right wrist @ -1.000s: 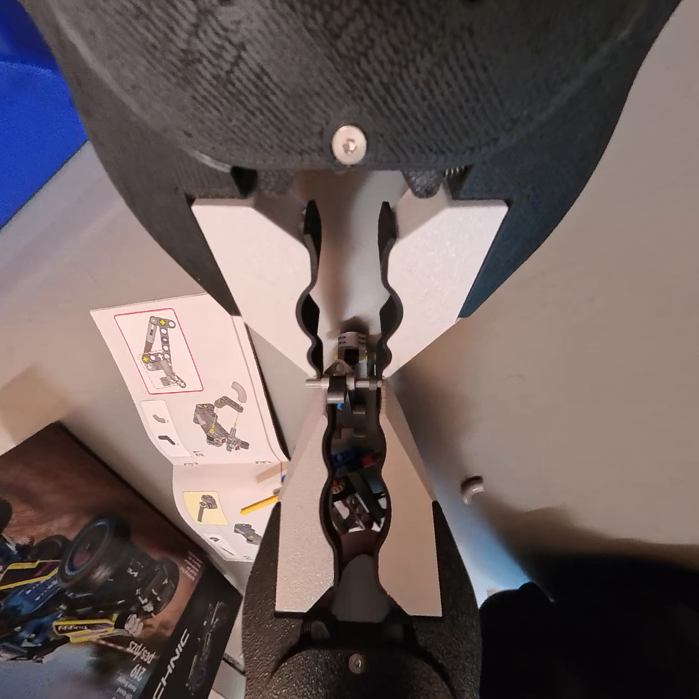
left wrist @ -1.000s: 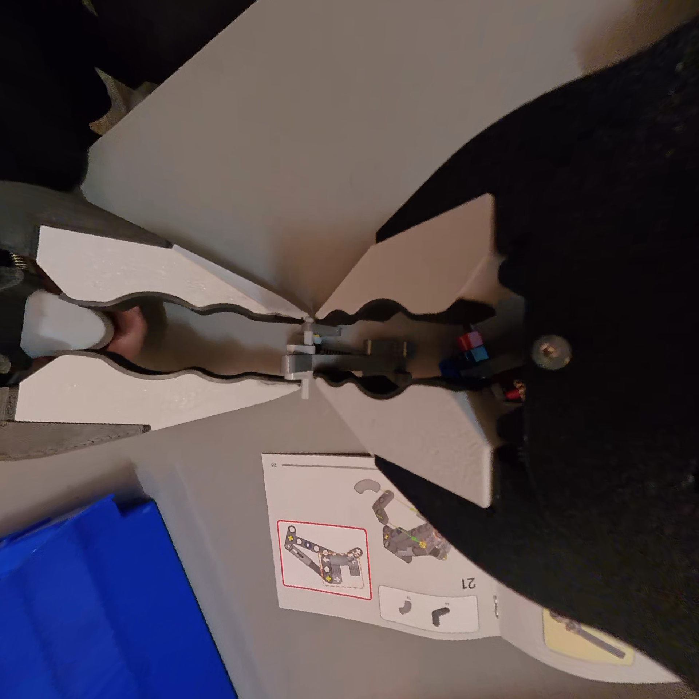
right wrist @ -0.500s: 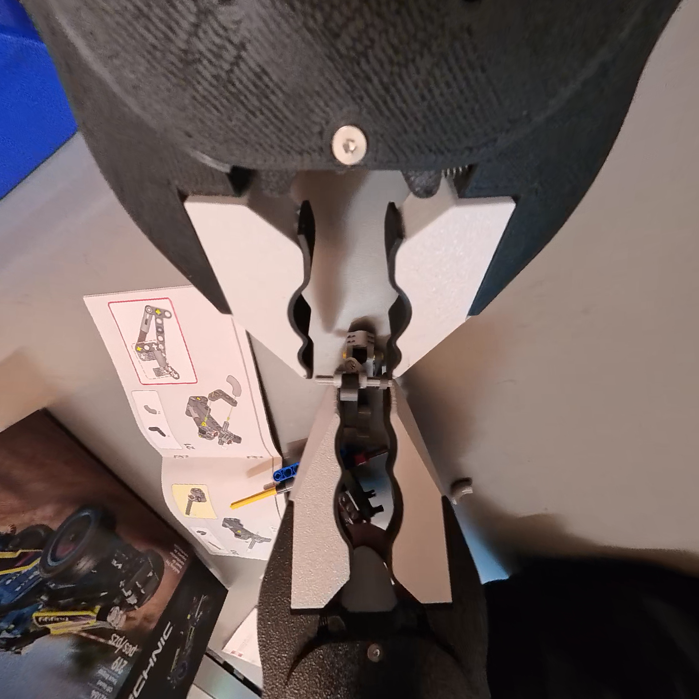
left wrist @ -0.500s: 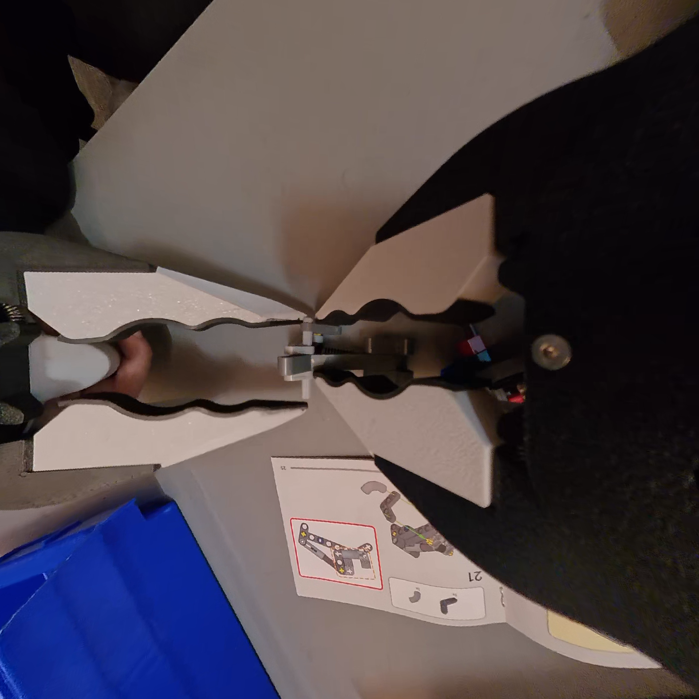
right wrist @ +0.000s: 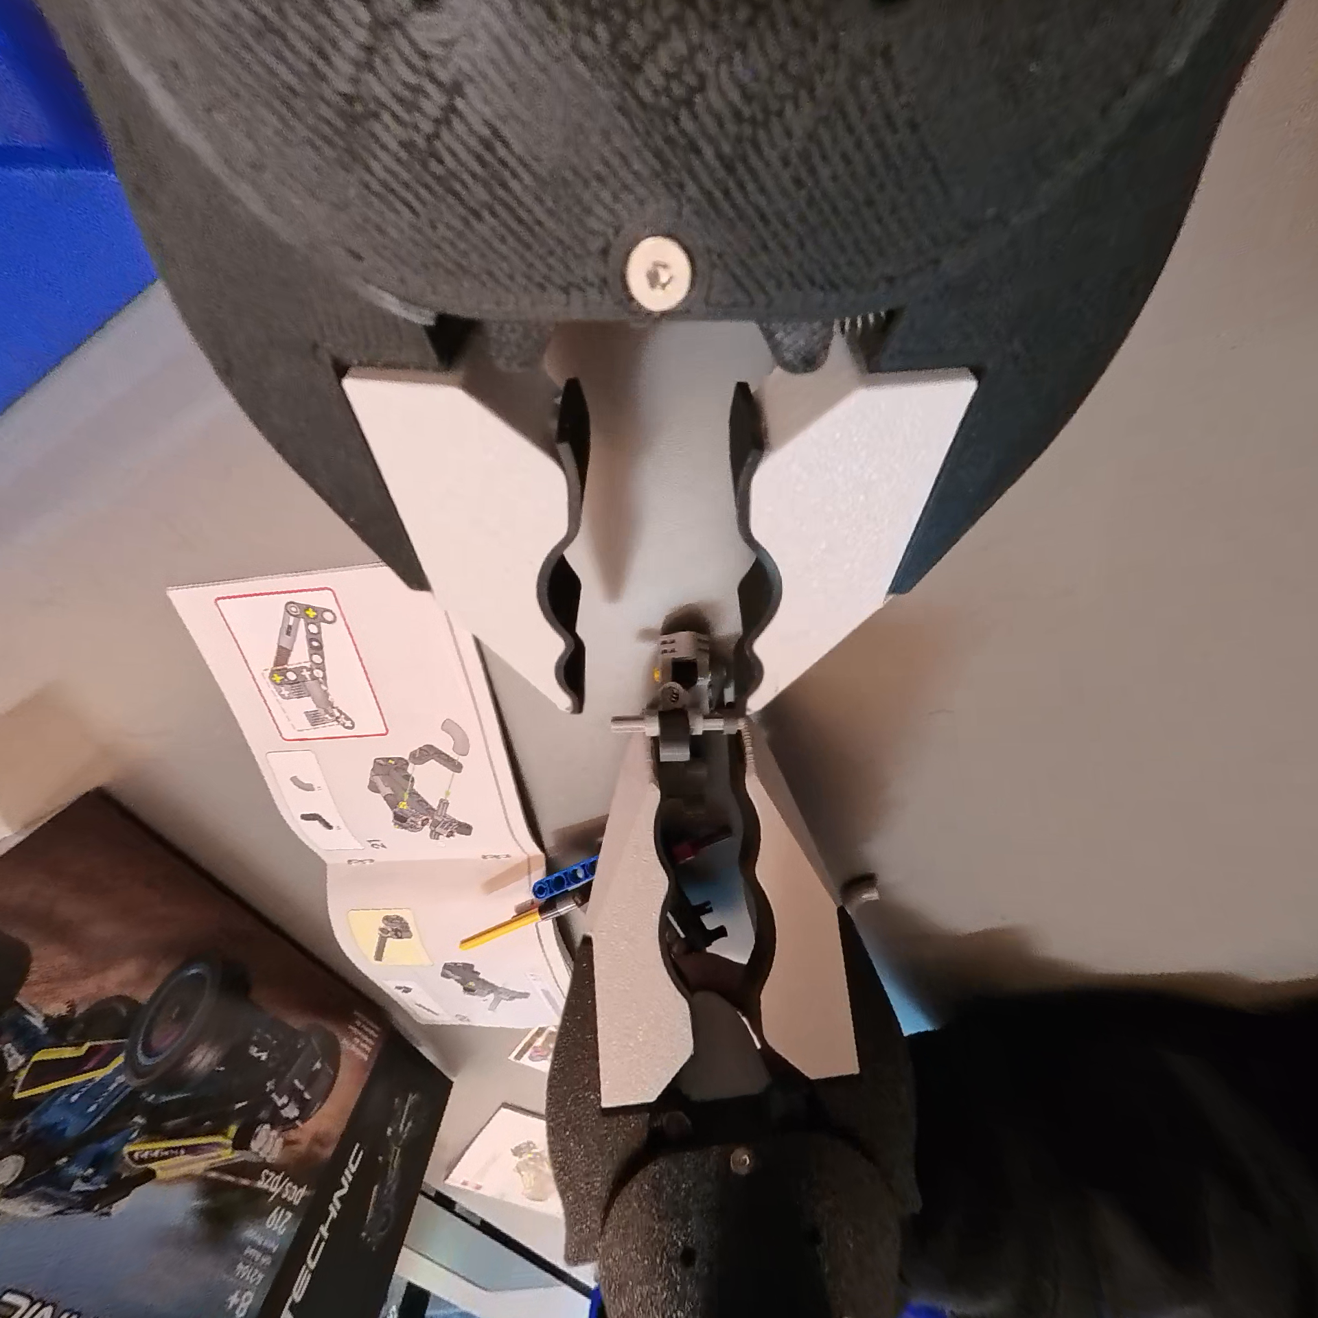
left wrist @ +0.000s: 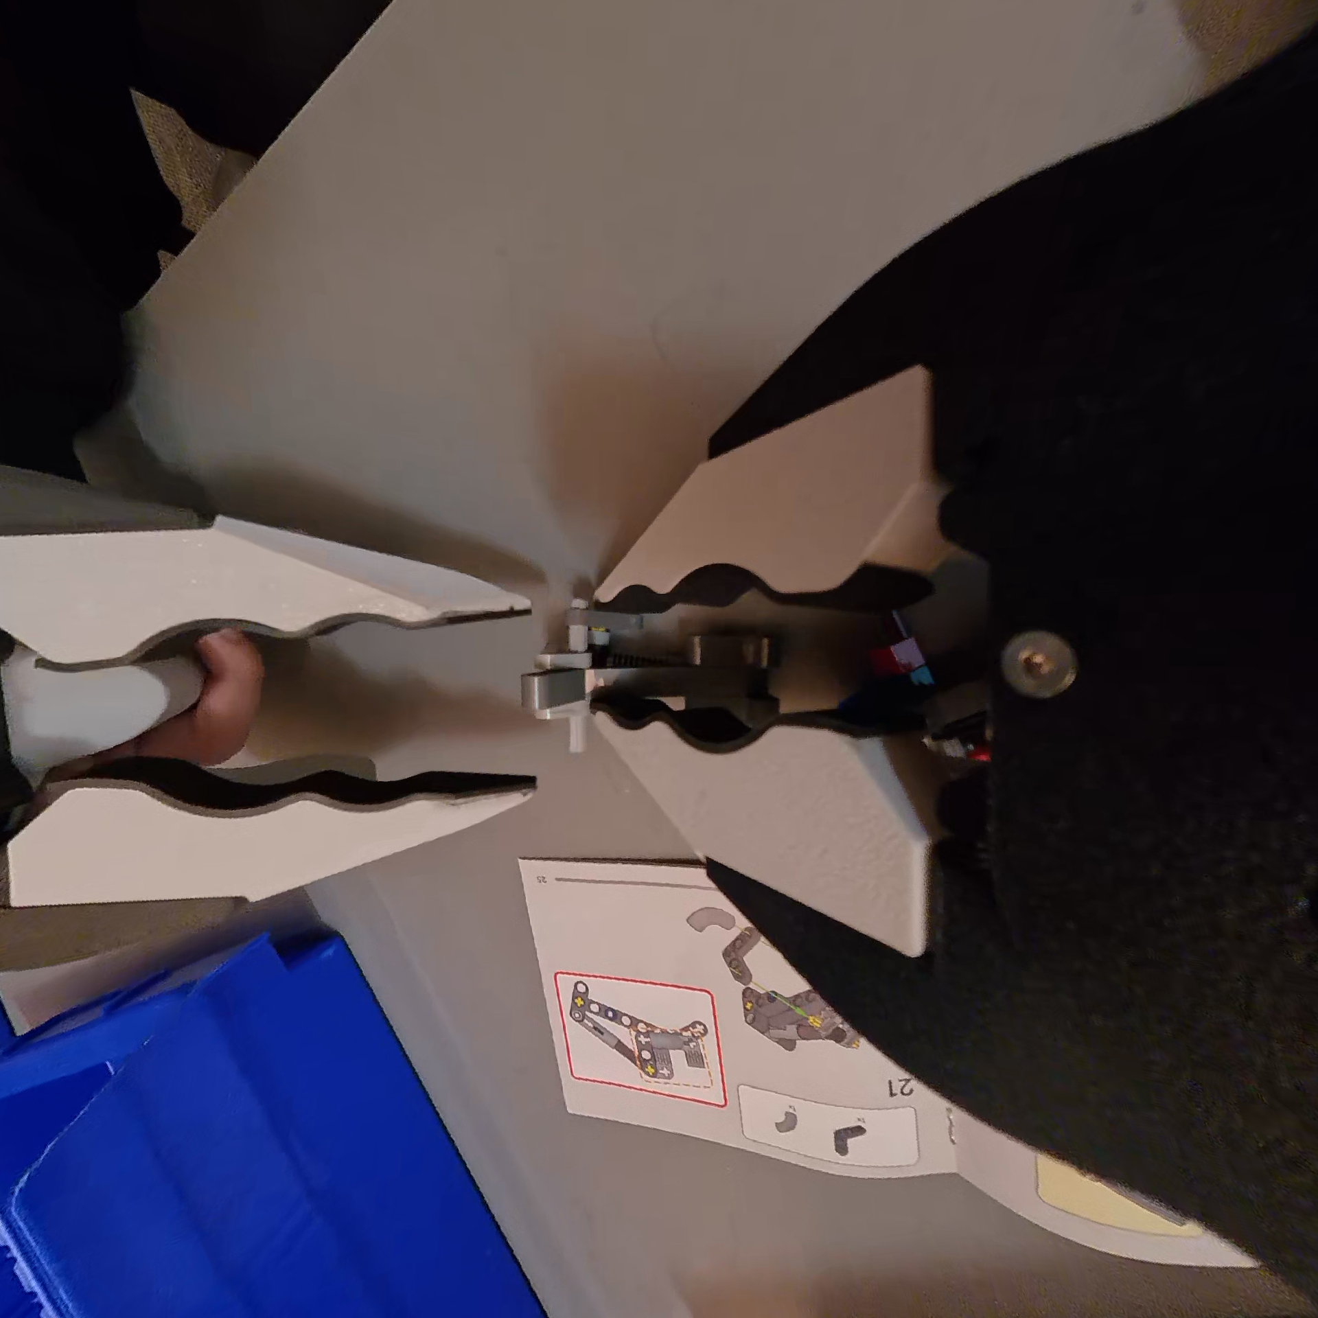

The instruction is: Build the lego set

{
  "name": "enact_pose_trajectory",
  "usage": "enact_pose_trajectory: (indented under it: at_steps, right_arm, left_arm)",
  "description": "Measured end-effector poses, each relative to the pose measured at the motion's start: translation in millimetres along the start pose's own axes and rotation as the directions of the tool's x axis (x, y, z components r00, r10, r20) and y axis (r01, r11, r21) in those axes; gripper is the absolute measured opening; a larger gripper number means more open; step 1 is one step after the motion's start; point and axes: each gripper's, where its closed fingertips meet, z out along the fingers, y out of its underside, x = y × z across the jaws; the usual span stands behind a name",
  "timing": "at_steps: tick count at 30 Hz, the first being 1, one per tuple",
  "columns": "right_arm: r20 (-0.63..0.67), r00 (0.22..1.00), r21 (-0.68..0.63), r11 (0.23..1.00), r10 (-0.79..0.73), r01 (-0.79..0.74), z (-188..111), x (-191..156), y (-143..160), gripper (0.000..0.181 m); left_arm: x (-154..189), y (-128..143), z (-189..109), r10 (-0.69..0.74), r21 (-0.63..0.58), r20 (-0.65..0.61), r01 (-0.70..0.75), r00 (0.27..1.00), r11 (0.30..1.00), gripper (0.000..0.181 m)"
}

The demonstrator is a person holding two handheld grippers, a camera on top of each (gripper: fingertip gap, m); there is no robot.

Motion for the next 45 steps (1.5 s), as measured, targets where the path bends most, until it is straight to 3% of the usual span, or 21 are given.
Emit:
enact_pose_trajectory:
  at_steps: [10,13,17,45]
  right_arm:
    - [0.013,0.998,-0.006,0.998,-0.064,0.064,3.4,-5.2,-0.3,0.022]
    - [0.036,0.996,-0.021,0.997,-0.076,0.077,2.2,-8.8,3.4,0.030]
    - [0.056,0.997,-0.026,0.998,-0.062,0.064,2.5,-11.8,3.8,0.022]
    - [0.031,0.999,-0.047,0.998,-0.044,0.045,8.2,-8.8,4.2,0.023]
  left_arm:
    - [3.2,-3.0,2.3,0.015,0.017,-0.005,-0.014,1.000,1.000,0.020]
    - [3.2,-2.9,2.3,0.015,0.018,-0.005,-0.015,1.000,1.000,0.020]
    - [3.2,-2.8,2.4,0.020,0.012,-0.002,-0.020,1.000,1.000,0.020]
    - [0.8,0.1,1.4,-0.010,-0.004,-0.001,0.010,1.000,1.000,0.019]
